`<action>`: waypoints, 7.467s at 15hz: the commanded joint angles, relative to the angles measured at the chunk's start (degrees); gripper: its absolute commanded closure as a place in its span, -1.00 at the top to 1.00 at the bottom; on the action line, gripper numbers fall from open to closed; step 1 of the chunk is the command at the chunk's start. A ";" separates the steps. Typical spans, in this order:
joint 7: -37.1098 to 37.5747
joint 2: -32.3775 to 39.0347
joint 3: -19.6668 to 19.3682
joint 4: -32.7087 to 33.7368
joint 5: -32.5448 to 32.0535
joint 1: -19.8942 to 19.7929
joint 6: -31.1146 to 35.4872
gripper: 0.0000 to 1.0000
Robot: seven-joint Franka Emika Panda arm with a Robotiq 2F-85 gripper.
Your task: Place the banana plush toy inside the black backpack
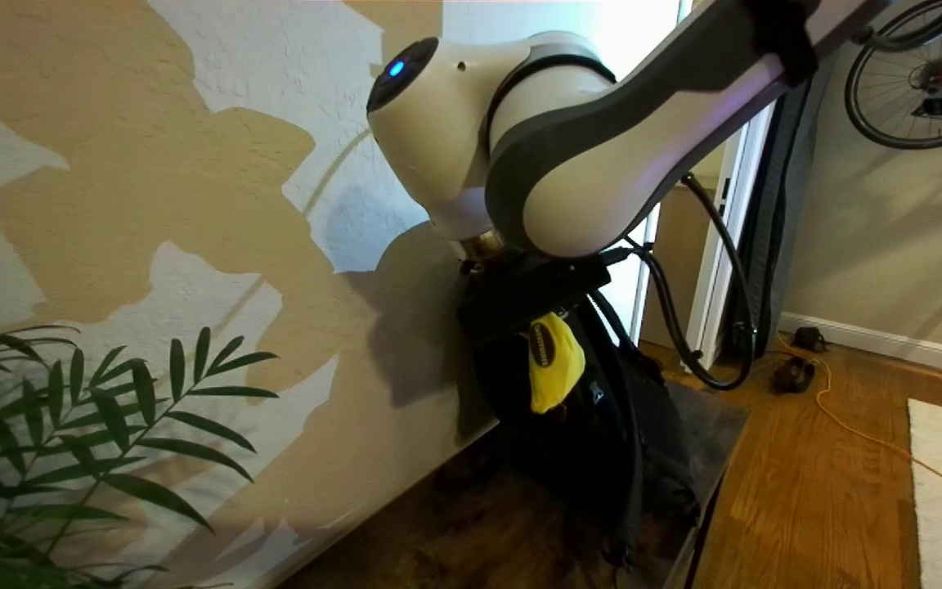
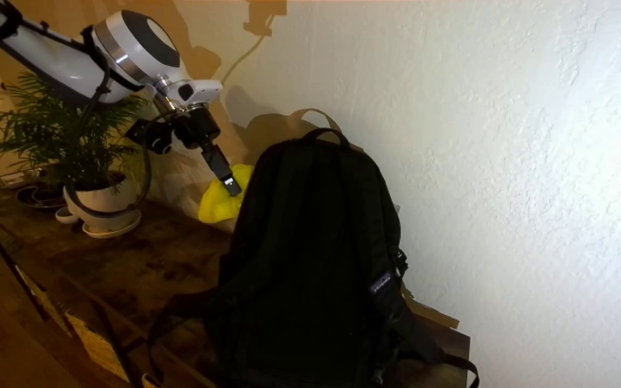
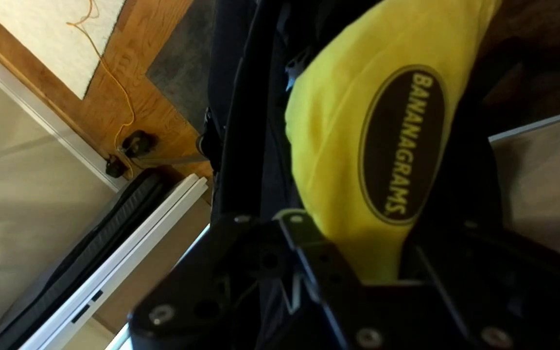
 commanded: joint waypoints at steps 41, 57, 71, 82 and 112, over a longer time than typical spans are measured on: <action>-6.23 12.24 1.57 14.32 -27.92 -4.08 -2.12 1.00; -7.88 10.61 7.95 10.98 -22.03 -5.44 5.66 1.00; -7.11 16.85 4.24 10.04 11.22 -5.63 18.83 1.00; -4.82 23.47 -3.15 14.84 15.69 -2.33 22.50 1.00; -3.51 36.89 -7.74 33.40 13.56 -0.60 8.53 0.97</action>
